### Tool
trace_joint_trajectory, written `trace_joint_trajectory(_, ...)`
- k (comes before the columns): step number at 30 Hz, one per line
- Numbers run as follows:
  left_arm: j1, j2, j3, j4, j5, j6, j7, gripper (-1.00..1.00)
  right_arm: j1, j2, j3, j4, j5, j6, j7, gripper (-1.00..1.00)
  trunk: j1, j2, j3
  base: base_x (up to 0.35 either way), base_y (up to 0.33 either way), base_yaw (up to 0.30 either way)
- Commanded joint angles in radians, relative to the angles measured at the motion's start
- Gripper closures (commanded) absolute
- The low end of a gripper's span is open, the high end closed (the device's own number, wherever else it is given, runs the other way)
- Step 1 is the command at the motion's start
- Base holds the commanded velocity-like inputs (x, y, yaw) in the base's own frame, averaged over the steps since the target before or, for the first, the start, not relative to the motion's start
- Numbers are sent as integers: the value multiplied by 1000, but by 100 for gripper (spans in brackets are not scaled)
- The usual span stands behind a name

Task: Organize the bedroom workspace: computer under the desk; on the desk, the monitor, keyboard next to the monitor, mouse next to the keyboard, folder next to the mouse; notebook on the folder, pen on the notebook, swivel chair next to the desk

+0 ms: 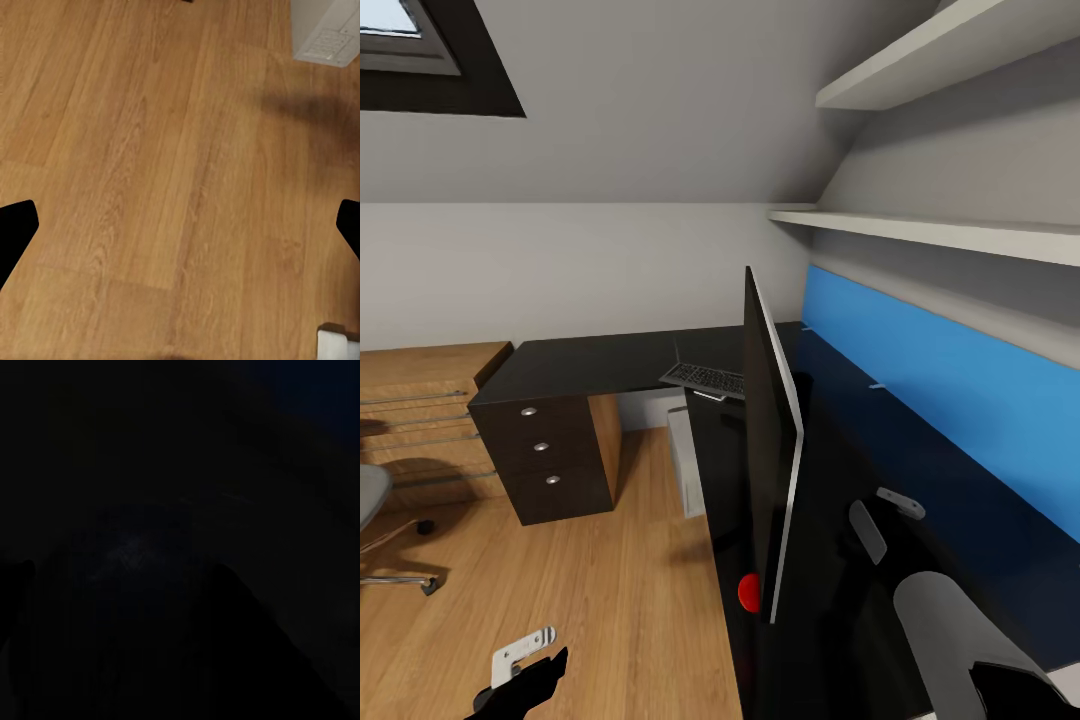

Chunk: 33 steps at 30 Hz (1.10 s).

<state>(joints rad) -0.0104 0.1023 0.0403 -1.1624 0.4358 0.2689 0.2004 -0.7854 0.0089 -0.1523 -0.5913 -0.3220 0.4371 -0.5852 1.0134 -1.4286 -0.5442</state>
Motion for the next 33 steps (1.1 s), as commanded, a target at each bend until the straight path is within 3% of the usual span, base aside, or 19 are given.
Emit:
trace_joint_trajectory(1,0,0,-1,-2,11,4,6,-100,0,0,-3,25,-14,2,-8,100,-4,7,2,0,0,0)
trace_joint_trajectory(10,0,-1,-2,2,11,5,9,-100,0,-13,-6,-44,-14,5,-8,100,-38,70,30,0,0,0)
trace_joint_trajectory(14,0,-2,-2,4,11,6,12,-100,1,-16,-6,-140,-13,50,-10,100,-54,98,43,0,0,0)
trace_joint_trajectory(17,0,-4,-3,5,11,6,13,-100,6,-18,-9,-286,-14,148,-9,100,-65,119,52,-100,0,0)
trace_joint_trajectory(21,0,-4,-2,13,12,6,13,-100,9,-17,-10,-354,-14,176,-8,100,-80,147,65,-271,0,0)
trace_joint_trajectory(33,0,-1,-2,18,12,6,13,-100,11,-17,-12,-381,-16,207,-8,100,-126,231,102,-332,0,0)
